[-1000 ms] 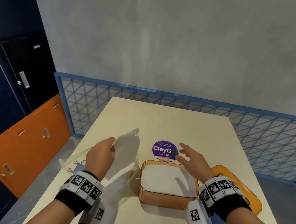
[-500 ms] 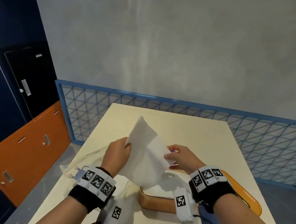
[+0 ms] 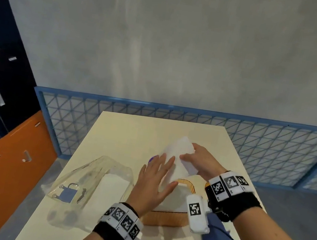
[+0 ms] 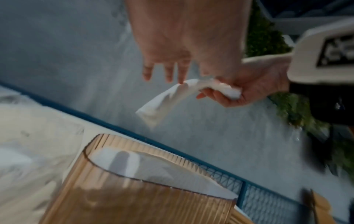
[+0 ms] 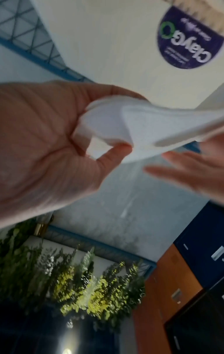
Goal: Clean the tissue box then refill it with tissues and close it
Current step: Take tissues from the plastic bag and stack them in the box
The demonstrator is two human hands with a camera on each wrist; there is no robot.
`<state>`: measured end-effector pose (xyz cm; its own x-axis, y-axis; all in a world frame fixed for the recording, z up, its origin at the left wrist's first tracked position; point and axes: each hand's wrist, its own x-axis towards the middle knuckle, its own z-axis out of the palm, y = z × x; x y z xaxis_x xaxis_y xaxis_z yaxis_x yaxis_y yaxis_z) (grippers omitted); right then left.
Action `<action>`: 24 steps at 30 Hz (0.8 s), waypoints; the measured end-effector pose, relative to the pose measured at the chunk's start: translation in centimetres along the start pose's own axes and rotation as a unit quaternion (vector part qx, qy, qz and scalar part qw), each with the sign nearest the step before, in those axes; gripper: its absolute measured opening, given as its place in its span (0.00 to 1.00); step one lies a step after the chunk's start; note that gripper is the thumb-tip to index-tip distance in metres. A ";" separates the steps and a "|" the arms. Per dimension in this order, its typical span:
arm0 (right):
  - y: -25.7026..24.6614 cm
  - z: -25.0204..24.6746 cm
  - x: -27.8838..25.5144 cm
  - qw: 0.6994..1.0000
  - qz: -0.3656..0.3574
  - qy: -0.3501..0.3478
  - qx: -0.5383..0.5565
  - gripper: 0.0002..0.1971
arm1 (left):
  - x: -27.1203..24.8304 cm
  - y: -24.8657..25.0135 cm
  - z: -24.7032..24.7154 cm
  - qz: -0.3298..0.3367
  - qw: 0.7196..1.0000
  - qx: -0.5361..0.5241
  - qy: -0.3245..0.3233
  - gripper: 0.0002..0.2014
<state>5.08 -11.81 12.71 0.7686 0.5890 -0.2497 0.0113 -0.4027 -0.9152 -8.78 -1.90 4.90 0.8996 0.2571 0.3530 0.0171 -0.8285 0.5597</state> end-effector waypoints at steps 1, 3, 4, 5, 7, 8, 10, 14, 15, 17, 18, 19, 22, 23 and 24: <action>-0.1 -0.5 -0.1 0.999 -0.017 0.004 -0.035 0.19 | -0.2 0.0 0.1 -0.029 0.995 -0.092 0.009 0.33; -0.2 -1.2 -0.4 0.996 -0.044 -0.011 -0.075 0.17 | -0.1 -0.4 0.2 -0.117 0.953 -0.267 0.081 0.32; -0.1 -1.5 -0.5 0.995 -0.053 -0.025 -0.081 0.16 | 0.1 -0.8 0.2 -0.174 0.918 -0.341 0.107 0.32; -0.2 -1.7 -0.8 0.994 -0.062 -0.037 -0.079 0.15 | 0.4 -1.1 0.3 -0.237 0.875 -0.408 0.111 0.34; -0.1 -1.9 -1.1 0.993 -0.081 -0.057 -0.068 0.12 | 1.1 -2.0 0.3 -0.322 0.790 -0.511 0.107 0.42; 0.0 -1.9 -1.1 0.992 -0.088 -0.064 -0.061 0.12 | 1.3 -2.7 0.4 -0.339 0.759 -0.546 0.103 0.45; 0.3 -2.0 -1.0 0.992 -0.097 -0.068 -0.038 0.14 | 1.8 -3.5 0.1 -0.337 0.740 -0.576 0.083 0.41; 1.8 -1.8 -0.7 0.993 -0.100 -0.052 0.016 0.13 | 2.5 -3.8 -0.6 -0.292 0.814 -0.494 0.086 0.21; 2.4 -1.7 -0.7 0.994 -0.094 -0.047 0.034 0.12 | 2.5 -3.6 -0.7 -0.282 0.843 -0.447 0.103 0.17; 4.4 -1.1 -0.7 0.996 -0.068 -0.031 0.056 0.12 | 1.8 -3.2 -0.4 -0.264 0.885 -0.362 0.126 0.12; 5.8 -0.7 -0.7 0.997 -0.049 -0.021 0.050 0.13 | 1.3 -3.1 0.1 -0.265 0.895 -0.336 0.126 0.11; 7.2 -0.2 -0.7 0.999 -0.026 -0.009 0.026 0.13 | 0.7 -3.0 0.7 -0.271 0.900 -0.321 0.114 0.11; 10.5 1.2 -0.5 0.999 0.023 0.024 0.001 0.15 | -0.6 -3.0 2.5 -0.276 0.910 -0.299 0.075 0.14; 10.7 1.4 -0.4 0.999 0.026 0.036 0.006 0.16 | -0.6 -3.0 2.6 -0.272 0.913 -0.294 0.075 0.13; 10.6 1.5 -0.3 0.998 0.023 0.049 0.011 0.16 | -0.5 -3.0 2.7 -0.267 0.916 -0.289 0.080 0.12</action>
<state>4.03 -15.19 2.61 0.8267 0.4992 -0.2598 -0.0382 -0.4108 -0.9109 -8.10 -0.87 1.07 0.7533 0.6576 -0.0073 0.1606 -0.1731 0.9717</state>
